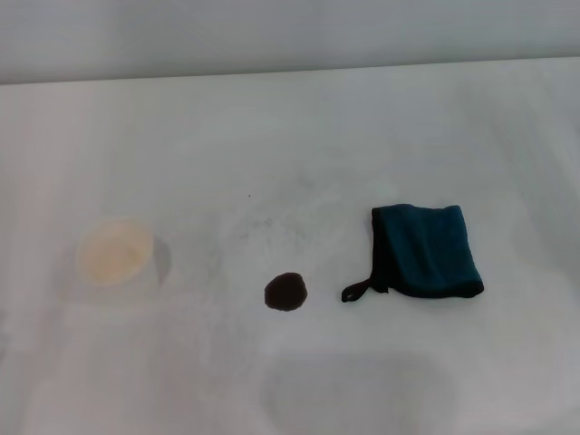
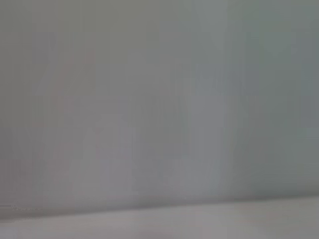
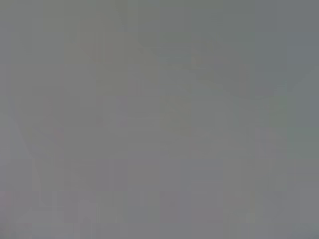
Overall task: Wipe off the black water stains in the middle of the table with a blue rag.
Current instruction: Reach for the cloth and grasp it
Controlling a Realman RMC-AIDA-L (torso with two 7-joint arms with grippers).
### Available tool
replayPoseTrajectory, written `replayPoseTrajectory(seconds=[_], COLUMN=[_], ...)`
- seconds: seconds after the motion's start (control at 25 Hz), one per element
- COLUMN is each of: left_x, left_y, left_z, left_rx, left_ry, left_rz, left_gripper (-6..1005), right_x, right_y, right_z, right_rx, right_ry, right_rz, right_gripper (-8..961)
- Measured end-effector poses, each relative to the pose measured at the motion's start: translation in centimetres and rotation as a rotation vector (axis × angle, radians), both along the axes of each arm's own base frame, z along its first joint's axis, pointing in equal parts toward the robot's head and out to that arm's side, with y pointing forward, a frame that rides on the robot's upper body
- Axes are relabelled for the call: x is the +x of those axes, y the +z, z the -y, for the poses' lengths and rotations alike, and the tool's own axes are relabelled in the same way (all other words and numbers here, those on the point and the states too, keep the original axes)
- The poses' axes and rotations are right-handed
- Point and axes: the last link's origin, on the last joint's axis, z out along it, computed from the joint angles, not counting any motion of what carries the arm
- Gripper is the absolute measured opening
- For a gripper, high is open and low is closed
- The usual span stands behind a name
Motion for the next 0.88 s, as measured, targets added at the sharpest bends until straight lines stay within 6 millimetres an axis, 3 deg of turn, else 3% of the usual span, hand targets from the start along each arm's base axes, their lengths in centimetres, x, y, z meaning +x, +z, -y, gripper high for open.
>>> replayPoseTrajectory(seconds=[0.36, 0.56, 0.88], left_x=[0.3, 1.0, 2.0], left_y=[1.4, 1.4, 1.9], left_z=[-2.3, -4.0, -6.4], left_rx=[0.076, 0.076, 0.079], left_ry=[-0.019, -0.059, -0.117], left_rz=[-0.007, -0.009, -0.031], left_gripper=[880, 880, 880], right_x=[-4.5, -7.6, -13.8], right_y=[3.3, 4.1, 4.0], right_z=[-5.2, -7.6, -9.3], right_rx=[-0.344, -0.604, -0.833], right_ry=[-0.016, -0.094, -0.243], right_rz=[-0.113, -0.011, 0.248], right_gripper=[687, 687, 687])
